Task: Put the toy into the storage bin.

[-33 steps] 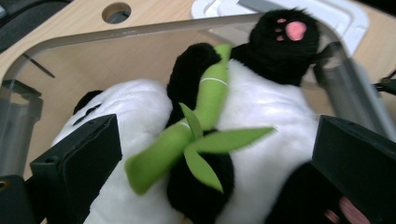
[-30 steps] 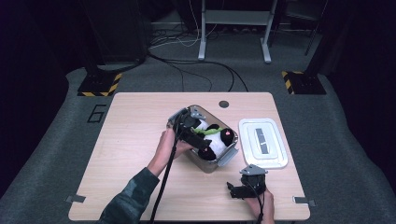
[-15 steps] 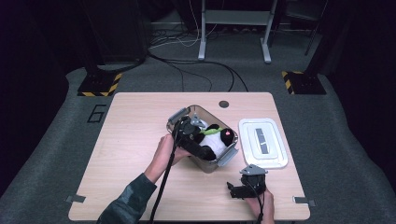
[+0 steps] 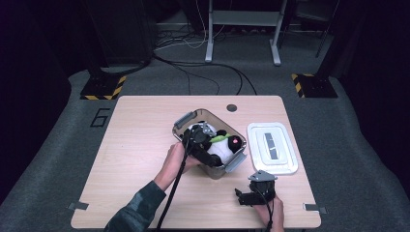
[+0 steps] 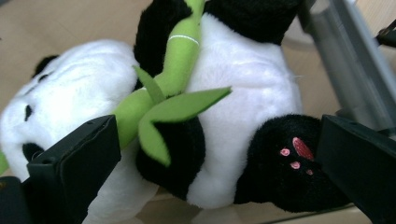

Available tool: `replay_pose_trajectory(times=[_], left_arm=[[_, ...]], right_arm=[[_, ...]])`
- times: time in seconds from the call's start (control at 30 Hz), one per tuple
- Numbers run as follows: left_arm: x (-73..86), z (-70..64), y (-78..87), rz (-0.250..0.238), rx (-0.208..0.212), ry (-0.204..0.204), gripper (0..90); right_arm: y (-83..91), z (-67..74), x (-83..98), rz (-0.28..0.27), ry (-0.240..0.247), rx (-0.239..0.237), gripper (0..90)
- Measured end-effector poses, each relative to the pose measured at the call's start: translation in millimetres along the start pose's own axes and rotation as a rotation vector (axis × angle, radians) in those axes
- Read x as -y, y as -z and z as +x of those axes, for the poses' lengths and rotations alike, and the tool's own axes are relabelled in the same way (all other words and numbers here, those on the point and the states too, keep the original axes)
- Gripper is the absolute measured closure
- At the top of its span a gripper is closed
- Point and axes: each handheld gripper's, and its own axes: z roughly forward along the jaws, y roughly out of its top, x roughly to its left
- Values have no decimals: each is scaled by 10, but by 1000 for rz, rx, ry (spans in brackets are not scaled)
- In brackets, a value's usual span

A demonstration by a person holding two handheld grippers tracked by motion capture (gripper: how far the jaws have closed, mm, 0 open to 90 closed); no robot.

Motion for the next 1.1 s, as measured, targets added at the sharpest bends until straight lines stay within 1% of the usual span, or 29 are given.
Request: replay_pose_trajectory(times=[0.03, 0.1, 0.3, 0.37, 0.4, 0.5, 0.57, 0.6, 0.63, 0.7, 0.73, 0.8, 0.83, 0.93, 0.97, 1.03, 1.07, 1.1], left_arm=[[1, -2, -22, 7, -4, -6, 1], [1, -5, -47, 14, -2, -1, 0], [-10, -16, -73, 33, -16, -16, 0], [-12, -18, -69, 30, -13, -17, 0], [-14, -9, -53, 24, -5, -17, 0], [-17, 61, 15, -11, 50, 20, 3], [-30, 106, 67, -42, 31, 39, 11], [-39, 139, 90, -52, 35, 48, 11], [-47, 168, 110, -66, 37, 67, 11], [-70, 225, 148, -89, 11, 81, 11], [-79, 248, 159, -99, 6, 94, 12], [-105, 298, 147, -97, -8, 101, 11], [-119, 312, 120, -90, -9, 111, 11], [-174, 334, 25, -61, -12, 109, 10], [-195, 336, -1, -54, -10, 108, 10], [-235, 326, -54, -34, -20, 104, 10], [-251, 319, -89, -23, -28, 97, 11], [-265, 314, -121, -1, -37, 85, 12]], right_arm=[[0, 0, 0, 0, 0, 0, 33], [0, 0, 0, 0, 0, 0, 33], [0, 0, 0, 0, 0, 0, 33], [0, 0, 0, 0, 0, 0, 33], [0, 0, 0, 0, 0, 0, 33], [0, 0, 0, 0, 0, 0, 33], [0, 0, 0, 0, 0, 0, 33], [0, 0, 0, 0, 0, 0, 32], [0, 0, 0, 0, 0, 0, 33], [0, 0, 0, 0, 0, 0, 33], [0, -1, 0, 0, 1, 0, 33], [0, 0, 0, 0, 0, 0, 33], [-1, 1, -1, -1, -2, 2, 33], [-1, 1, -1, -1, -3, 2, 33], [-1, 1, -1, -1, -3, 2, 33], [0, 0, -1, 0, -2, 0, 33], [0, 0, -1, 0, -2, 0, 33], [0, 0, -1, 0, -2, 0, 33]])
